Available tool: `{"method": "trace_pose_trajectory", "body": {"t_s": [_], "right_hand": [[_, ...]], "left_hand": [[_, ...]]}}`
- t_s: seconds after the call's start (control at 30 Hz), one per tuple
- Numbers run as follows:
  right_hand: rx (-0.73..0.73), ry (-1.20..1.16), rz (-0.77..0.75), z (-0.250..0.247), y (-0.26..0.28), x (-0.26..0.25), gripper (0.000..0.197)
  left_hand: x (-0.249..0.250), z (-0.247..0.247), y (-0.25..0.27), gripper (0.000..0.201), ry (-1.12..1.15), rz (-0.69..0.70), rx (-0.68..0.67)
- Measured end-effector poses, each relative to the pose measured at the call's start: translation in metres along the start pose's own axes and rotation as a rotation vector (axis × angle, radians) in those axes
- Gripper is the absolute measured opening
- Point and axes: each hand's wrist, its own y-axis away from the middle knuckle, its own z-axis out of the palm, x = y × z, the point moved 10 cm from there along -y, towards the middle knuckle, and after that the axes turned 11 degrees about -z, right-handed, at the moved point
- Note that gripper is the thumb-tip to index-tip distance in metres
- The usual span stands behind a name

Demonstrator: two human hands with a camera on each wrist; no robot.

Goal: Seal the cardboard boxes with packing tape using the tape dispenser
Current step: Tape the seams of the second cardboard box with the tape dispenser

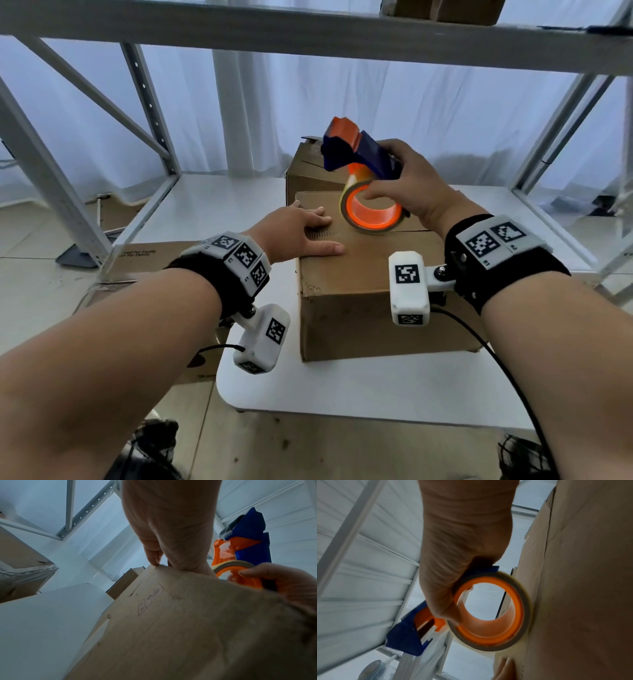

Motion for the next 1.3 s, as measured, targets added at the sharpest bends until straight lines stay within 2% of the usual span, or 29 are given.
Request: {"method": "trace_pose_trajectory", "body": {"t_s": [0.1, 0.17, 0.23, 0.33, 0.4, 0.6, 0.77, 0.87, 0.97, 1.03, 1.13, 1.23, 1.3], "right_hand": [[-0.011, -0.038, -0.033, 0.002, 0.0, -0.004, 0.04], [-0.05, -0.002, -0.035, 0.007, 0.0, -0.006, 0.042], [-0.088, 0.081, -0.033, 0.009, -0.002, -0.008, 0.043], [-0.168, 0.333, -0.082, 0.01, -0.009, -0.02, 0.043], [-0.189, 0.399, -0.113, 0.012, -0.012, -0.028, 0.045], [-0.167, 0.183, -0.135, 0.007, -0.015, -0.04, 0.045], [-0.206, 0.208, -0.124, 0.023, -0.009, -0.027, 0.041], [-0.221, 0.291, -0.181, 0.031, -0.007, -0.024, 0.039], [-0.229, 0.322, -0.162, 0.031, -0.004, -0.023, 0.036], [-0.234, 0.324, -0.146, 0.03, -0.003, -0.022, 0.036], [-0.255, 0.339, -0.135, 0.031, -0.002, -0.022, 0.038], [-0.265, 0.382, -0.119, 0.032, -0.003, -0.022, 0.037], [-0.272, 0.413, -0.119, 0.034, -0.004, -0.022, 0.039]], "left_hand": [[-0.001, 0.0, 0.0, 0.084, 0.02, 0.001, 0.013], [-0.002, 0.0, 0.0, 0.081, 0.039, 0.003, 0.023], [-0.004, 0.0, 0.0, 0.079, 0.082, 0.005, 0.028], [-0.006, -0.001, 0.002, 0.075, 0.147, 0.004, 0.03], [-0.006, -0.002, 0.003, 0.074, 0.153, 0.007, 0.033], [-0.009, -0.002, 0.0, 0.067, 0.16, 0.005, 0.059], [-0.008, -0.002, 0.001, 0.064, 0.182, 0.015, 0.056], [-0.009, 0.001, 0.002, 0.056, 0.219, 0.03, -0.013], [-0.015, -0.008, 0.007, 0.037, 0.429, 0.007, -0.09], [-0.025, -0.025, 0.011, 0.034, 0.674, -0.05, -0.046], [-0.04, -0.047, 0.017, 0.054, 0.987, -0.124, 0.024], [-0.04, -0.044, 0.016, 0.076, 1.132, -0.183, -0.079], [-0.035, -0.039, 0.017, 0.077, 1.185, -0.21, -0.151]]}}
